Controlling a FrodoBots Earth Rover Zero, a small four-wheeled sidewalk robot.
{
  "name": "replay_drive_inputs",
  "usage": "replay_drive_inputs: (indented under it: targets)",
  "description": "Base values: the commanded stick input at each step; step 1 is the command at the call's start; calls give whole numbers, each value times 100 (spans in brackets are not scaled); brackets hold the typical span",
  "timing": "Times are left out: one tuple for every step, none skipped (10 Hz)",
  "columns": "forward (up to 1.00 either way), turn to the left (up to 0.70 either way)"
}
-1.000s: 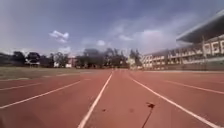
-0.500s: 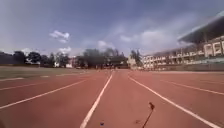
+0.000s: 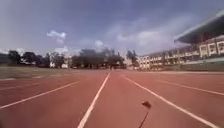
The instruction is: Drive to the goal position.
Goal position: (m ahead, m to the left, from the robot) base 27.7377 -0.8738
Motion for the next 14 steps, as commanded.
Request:
replay_drive_inputs:
  targets:
    - [70, 0]
    - [70, 0]
    - [70, 0]
    - [70, 0]
    - [70, 0]
    - [70, 0]
    - [70, 0]
    - [70, 0]
    - [70, 0]
    - [70, 0]
    - [70, 0]
    - [70, 0]
    - [70, 0]
    - [70, 0]
